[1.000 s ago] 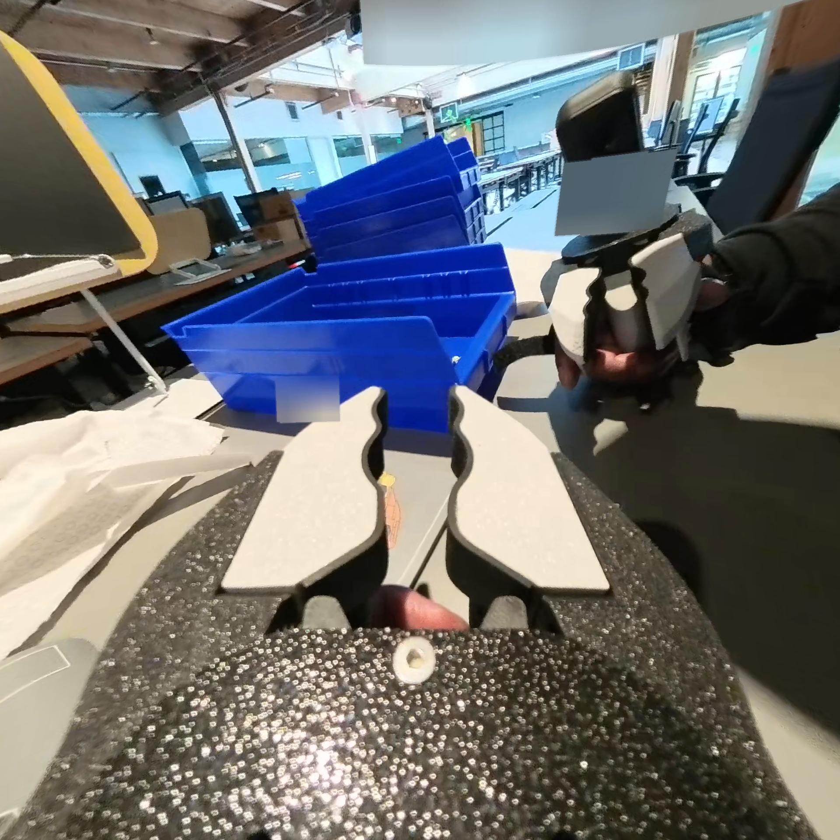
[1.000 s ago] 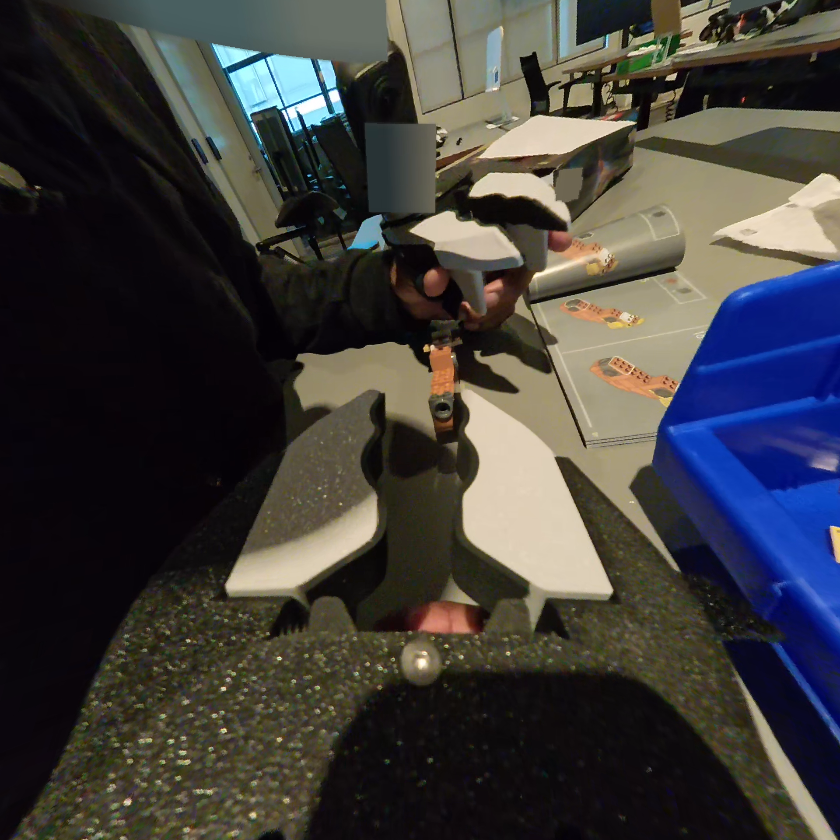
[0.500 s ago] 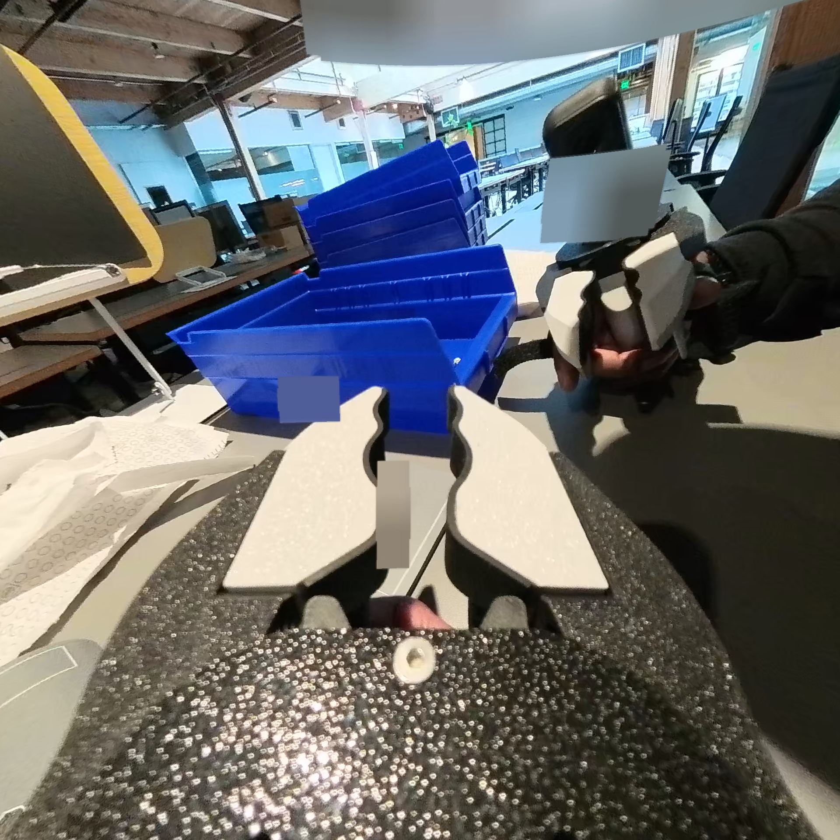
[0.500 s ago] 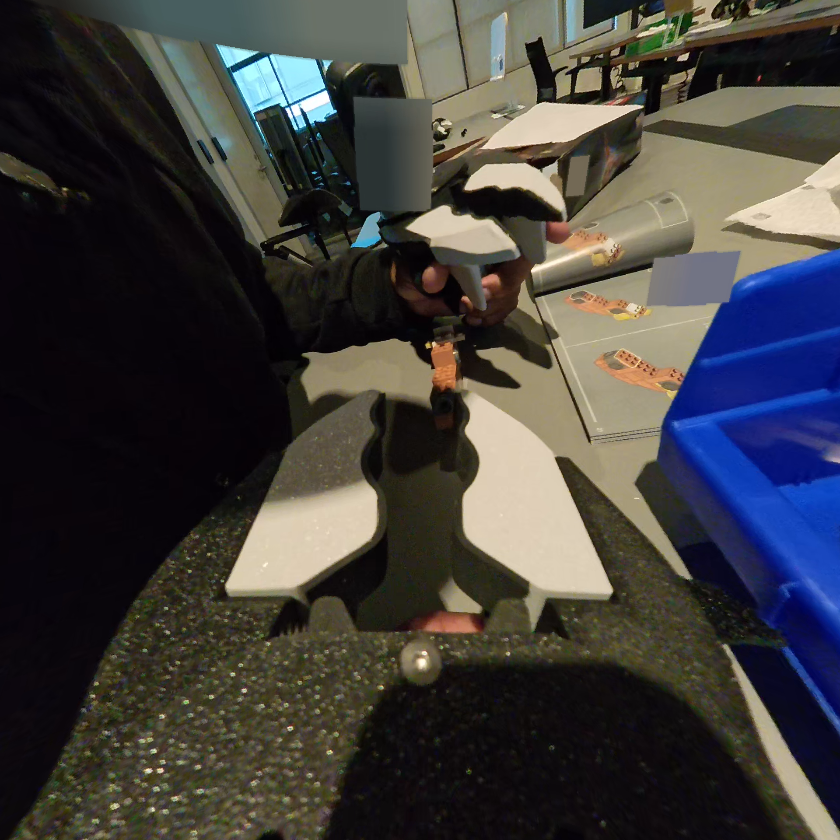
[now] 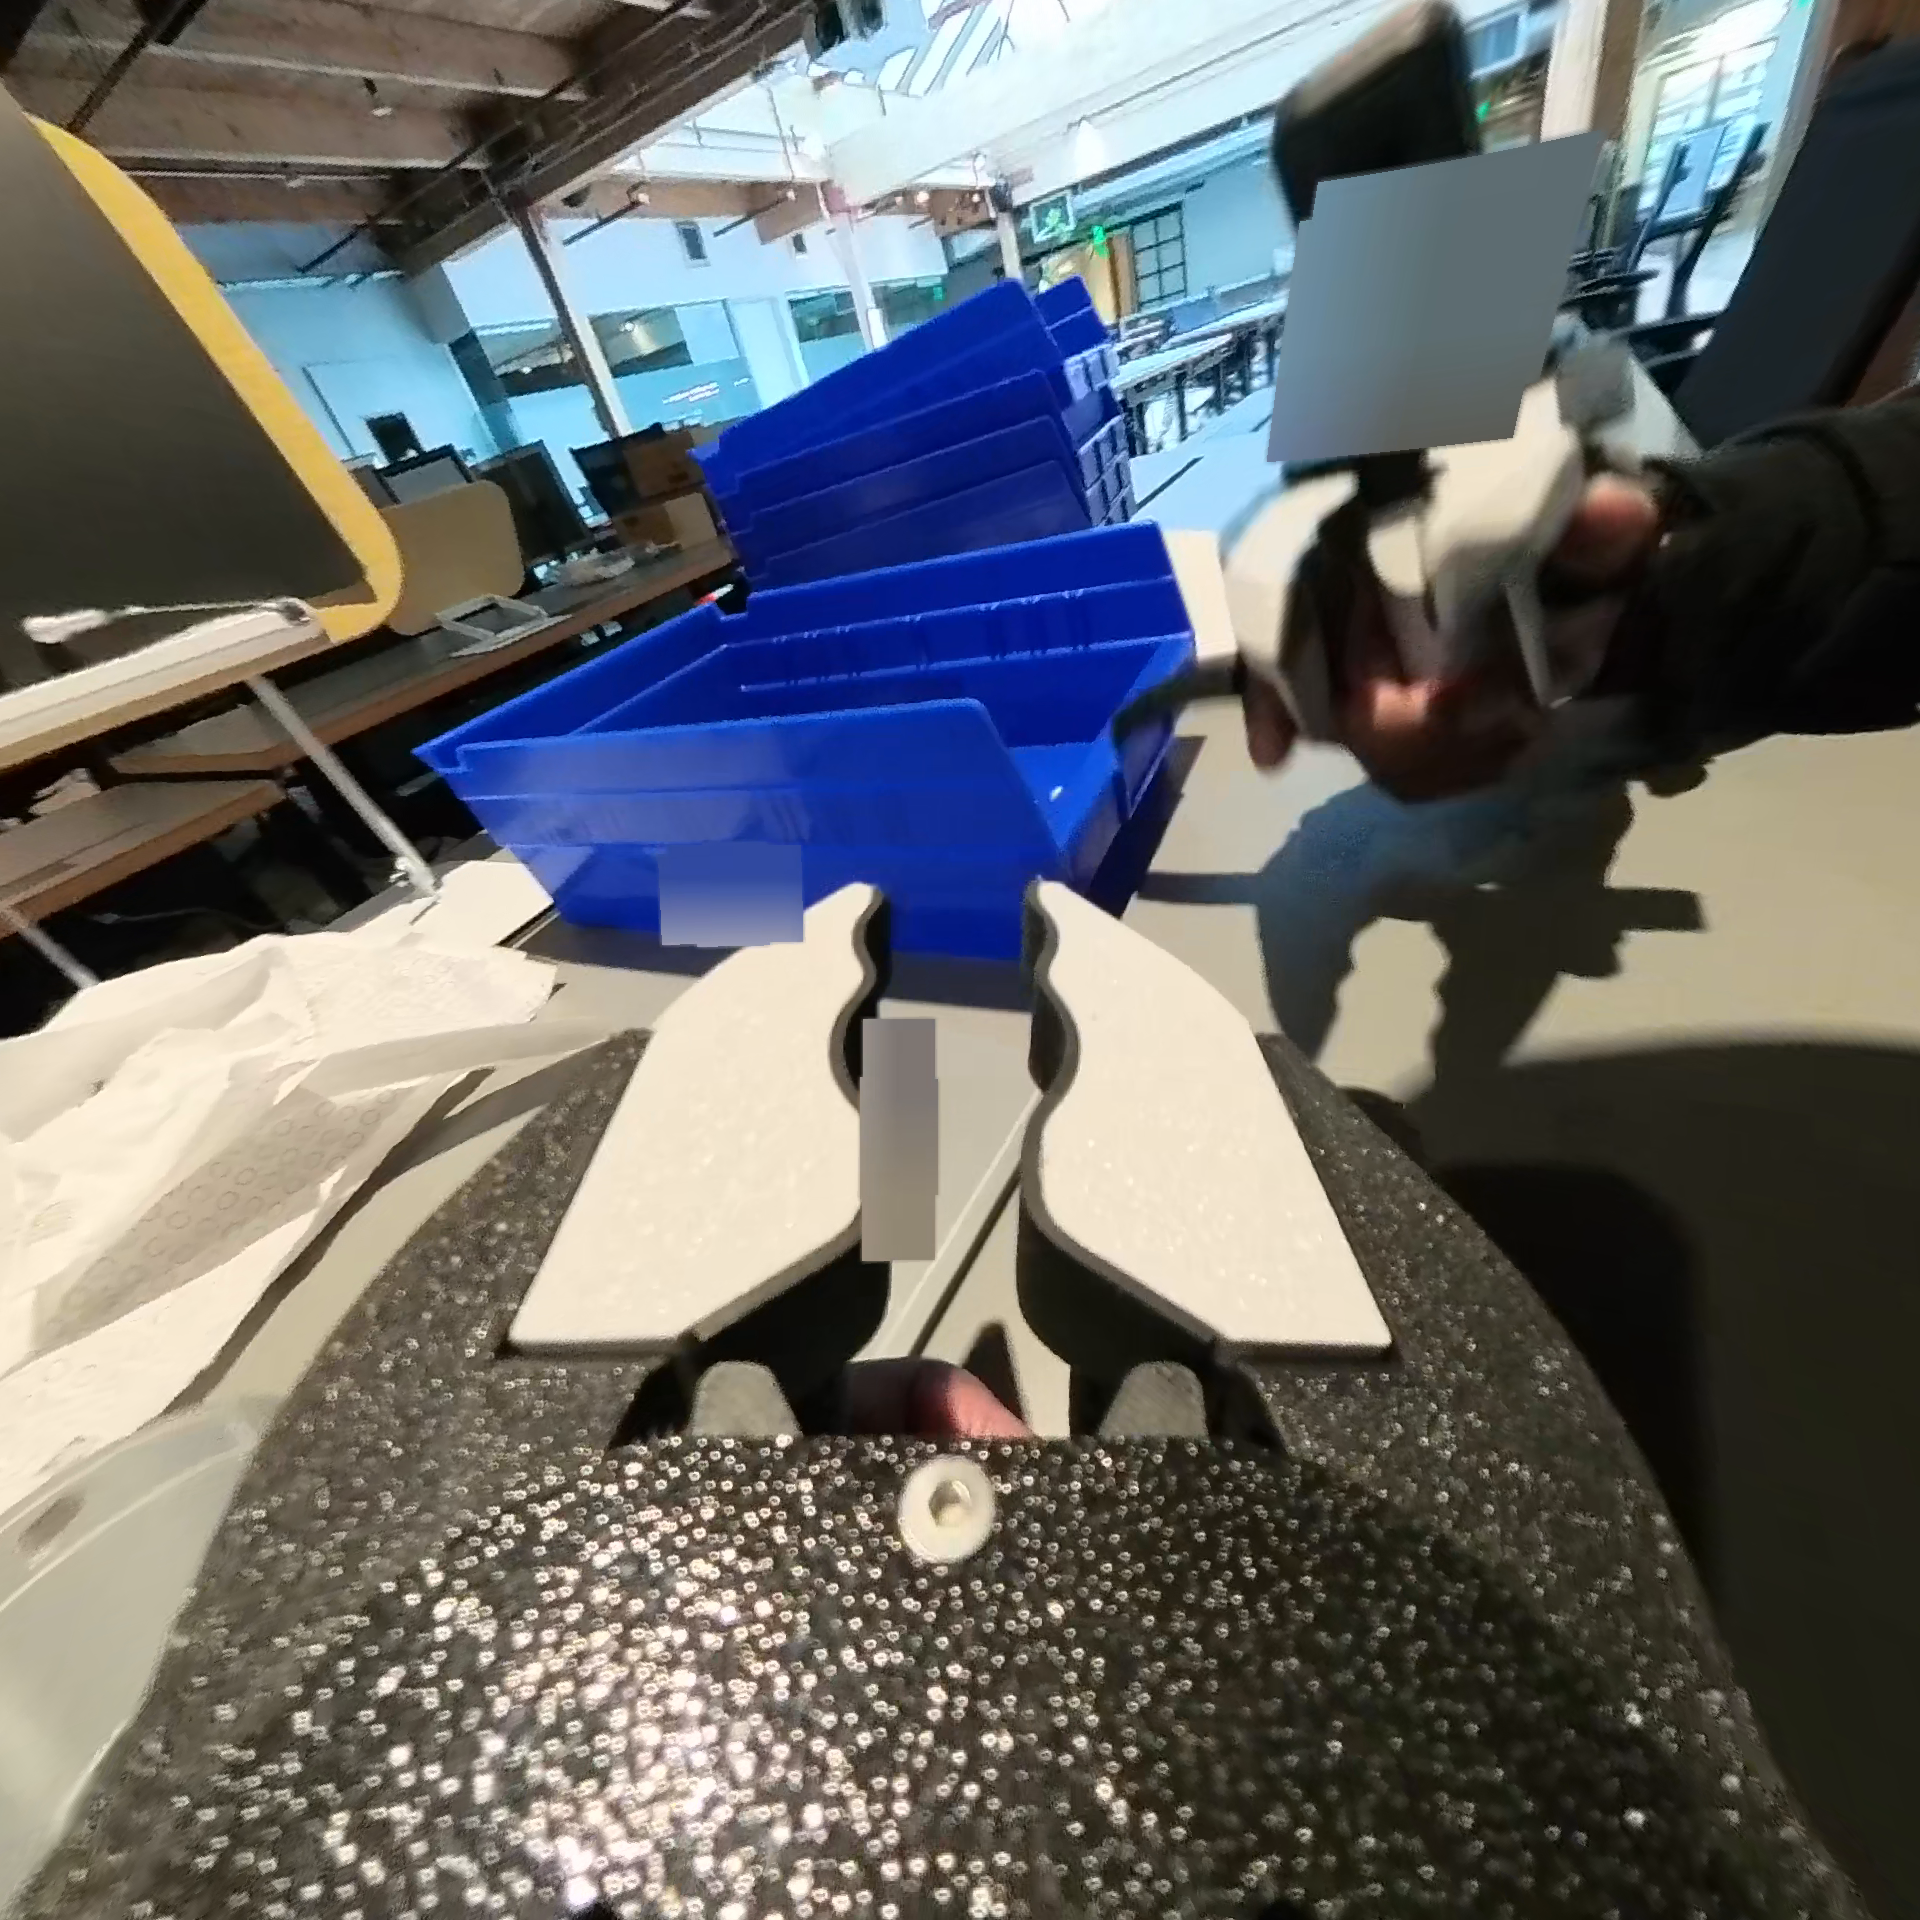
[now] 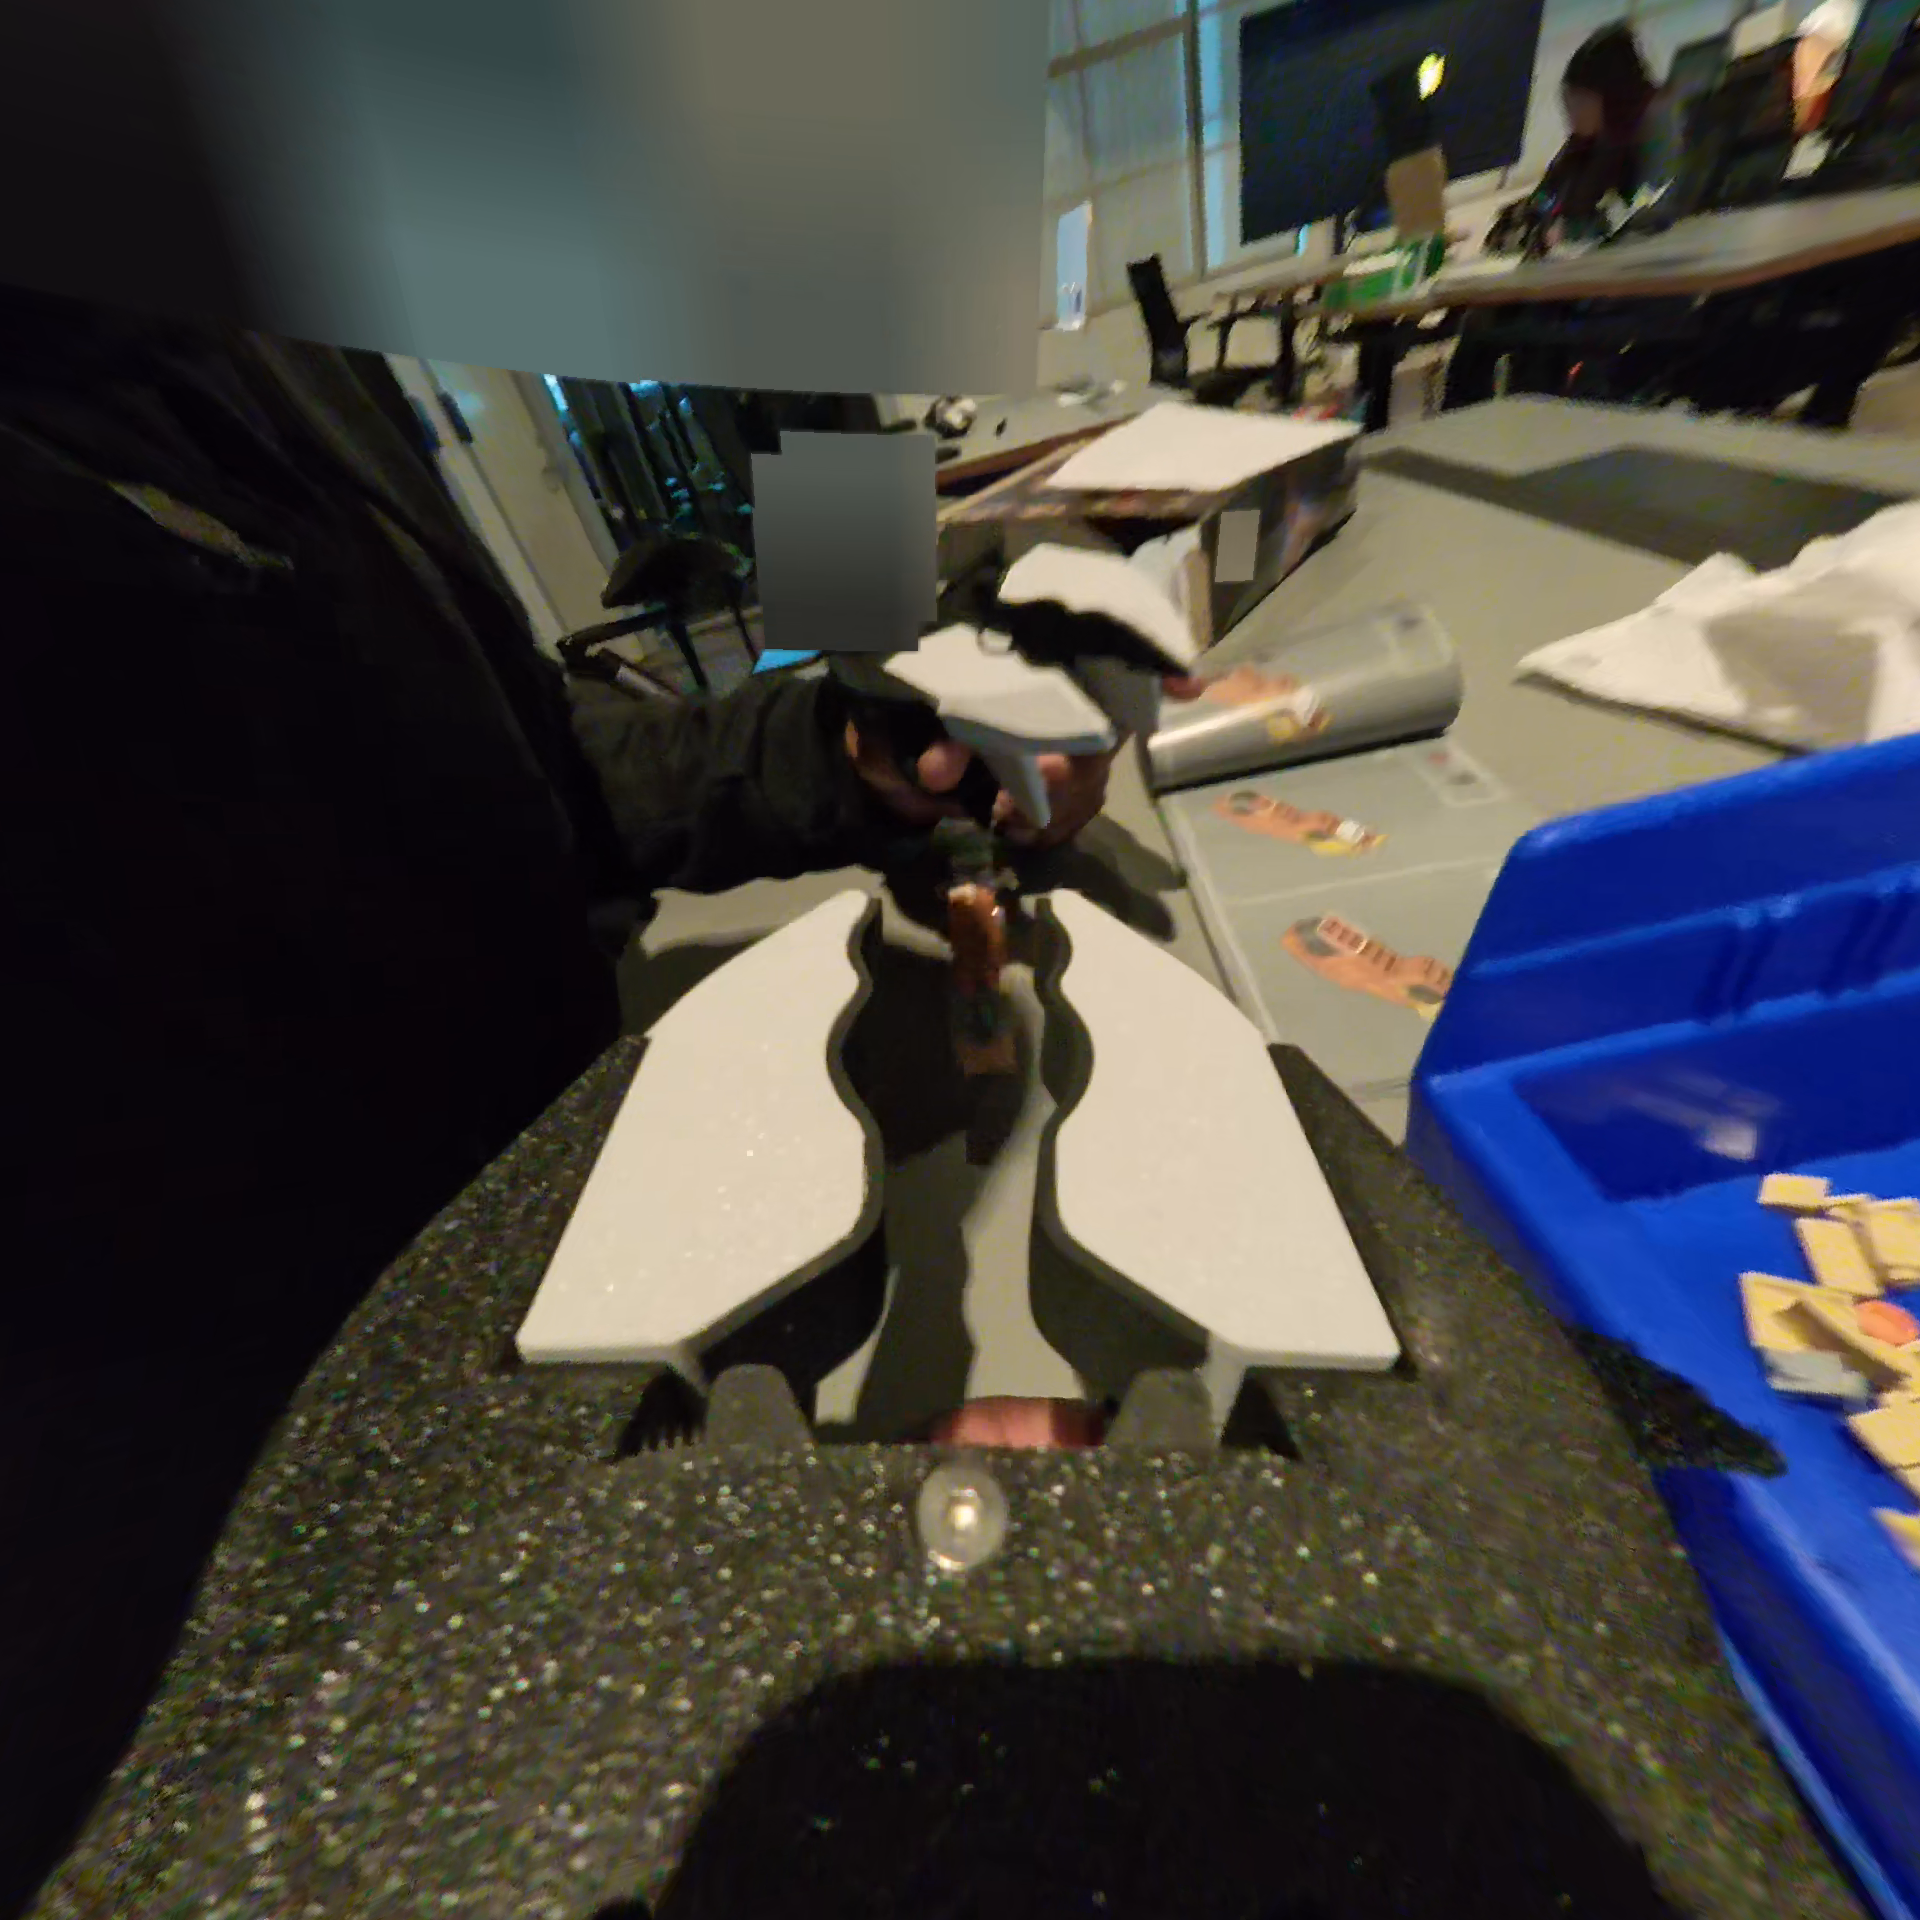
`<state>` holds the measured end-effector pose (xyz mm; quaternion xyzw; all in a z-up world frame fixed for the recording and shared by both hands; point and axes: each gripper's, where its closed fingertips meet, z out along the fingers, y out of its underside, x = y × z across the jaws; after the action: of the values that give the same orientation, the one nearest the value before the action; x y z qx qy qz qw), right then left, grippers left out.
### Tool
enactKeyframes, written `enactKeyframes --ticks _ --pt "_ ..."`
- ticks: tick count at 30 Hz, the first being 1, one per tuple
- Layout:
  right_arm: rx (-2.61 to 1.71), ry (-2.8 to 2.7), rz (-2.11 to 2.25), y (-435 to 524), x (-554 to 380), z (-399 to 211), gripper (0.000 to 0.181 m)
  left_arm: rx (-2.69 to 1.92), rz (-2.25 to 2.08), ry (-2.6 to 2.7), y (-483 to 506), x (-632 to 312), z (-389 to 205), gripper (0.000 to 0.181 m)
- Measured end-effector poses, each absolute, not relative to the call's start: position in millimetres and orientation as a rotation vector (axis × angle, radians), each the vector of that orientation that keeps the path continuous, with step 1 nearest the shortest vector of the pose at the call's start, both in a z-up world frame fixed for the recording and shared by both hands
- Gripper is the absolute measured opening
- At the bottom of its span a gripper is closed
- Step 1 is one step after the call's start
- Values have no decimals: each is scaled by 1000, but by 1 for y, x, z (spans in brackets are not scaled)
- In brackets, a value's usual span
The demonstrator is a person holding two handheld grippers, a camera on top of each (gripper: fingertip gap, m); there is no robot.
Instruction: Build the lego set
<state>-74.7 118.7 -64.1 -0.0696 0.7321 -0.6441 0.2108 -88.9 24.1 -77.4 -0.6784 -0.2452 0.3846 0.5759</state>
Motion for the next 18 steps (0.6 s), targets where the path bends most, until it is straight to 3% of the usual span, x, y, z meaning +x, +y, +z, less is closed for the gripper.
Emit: enactKeyframes --ticks 12,18 --pt "-317 2730 -1916 109 -174 -4 22 -1569 994 -635 -1 -61 -66 23" --pt "157 3007 -1595 82 -253 -25 20 -1512 931 -672 -1 -57 -63 22"
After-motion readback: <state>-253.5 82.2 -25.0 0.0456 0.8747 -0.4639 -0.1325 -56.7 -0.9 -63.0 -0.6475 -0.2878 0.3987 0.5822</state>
